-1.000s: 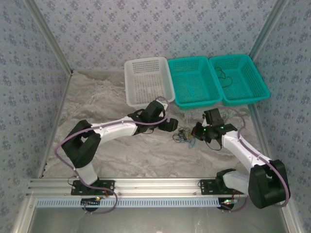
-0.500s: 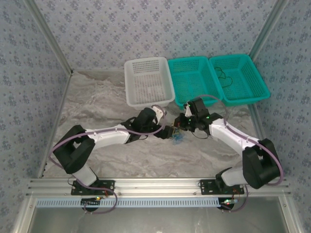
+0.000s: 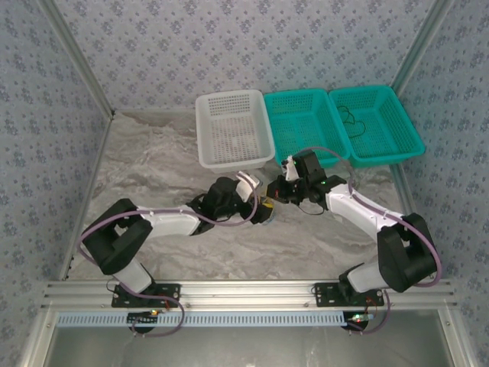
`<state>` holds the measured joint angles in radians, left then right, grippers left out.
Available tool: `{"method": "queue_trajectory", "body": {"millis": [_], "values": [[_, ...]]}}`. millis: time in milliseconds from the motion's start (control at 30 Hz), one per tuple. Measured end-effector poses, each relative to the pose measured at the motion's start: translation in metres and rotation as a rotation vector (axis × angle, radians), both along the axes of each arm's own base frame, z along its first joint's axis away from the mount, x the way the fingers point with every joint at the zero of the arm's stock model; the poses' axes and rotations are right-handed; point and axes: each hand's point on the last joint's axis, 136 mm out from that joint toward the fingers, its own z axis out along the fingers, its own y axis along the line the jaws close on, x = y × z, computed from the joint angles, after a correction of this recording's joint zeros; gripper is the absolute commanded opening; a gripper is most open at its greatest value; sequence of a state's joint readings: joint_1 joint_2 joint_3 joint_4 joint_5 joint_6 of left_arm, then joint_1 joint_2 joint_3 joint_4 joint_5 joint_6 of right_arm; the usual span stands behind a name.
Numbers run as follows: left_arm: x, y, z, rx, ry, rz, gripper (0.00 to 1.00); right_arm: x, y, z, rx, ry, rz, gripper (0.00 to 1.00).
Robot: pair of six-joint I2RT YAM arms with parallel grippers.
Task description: Untangle the cables
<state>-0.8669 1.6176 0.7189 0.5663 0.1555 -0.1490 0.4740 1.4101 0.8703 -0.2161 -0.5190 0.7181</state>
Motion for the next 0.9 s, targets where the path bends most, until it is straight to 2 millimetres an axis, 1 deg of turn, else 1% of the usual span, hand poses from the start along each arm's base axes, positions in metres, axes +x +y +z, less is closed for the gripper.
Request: {"method": "queue_trajectory", "body": {"millis": [67, 133, 233, 367, 500, 633, 767, 900], "values": [[0.006, -0.003, 0.004, -0.019, -0.039, 0.022, 0.98, 0.001, 0.001, 0.002, 0.009, -0.006, 0.003, 0.00], [0.010, -0.006, 0.001, -0.013, -0.057, 0.032, 0.97, 0.001, 0.002, 0.003, 0.016, -0.010, 0.008, 0.00], [0.015, -0.012, -0.007, 0.011, -0.064, 0.039, 0.89, 0.002, 0.004, 0.005, 0.024, -0.016, 0.011, 0.00], [0.018, -0.018, -0.015, 0.020, -0.072, 0.061, 0.75, 0.003, 0.005, 0.007, 0.032, -0.020, 0.008, 0.00], [0.019, -0.018, -0.032, 0.031, -0.038, 0.085, 0.61, 0.003, 0.003, 0.012, 0.033, -0.033, 0.002, 0.00], [0.021, -0.018, -0.036, 0.027, -0.014, 0.104, 0.48, 0.006, -0.004, 0.014, 0.032, -0.036, -0.017, 0.00], [0.021, -0.018, -0.041, 0.020, 0.010, 0.119, 0.42, 0.009, -0.012, 0.024, 0.039, -0.058, -0.045, 0.00], [0.020, -0.016, -0.062, 0.052, 0.055, 0.127, 0.40, 0.013, -0.021, 0.039, 0.058, -0.100, -0.070, 0.00]]}}
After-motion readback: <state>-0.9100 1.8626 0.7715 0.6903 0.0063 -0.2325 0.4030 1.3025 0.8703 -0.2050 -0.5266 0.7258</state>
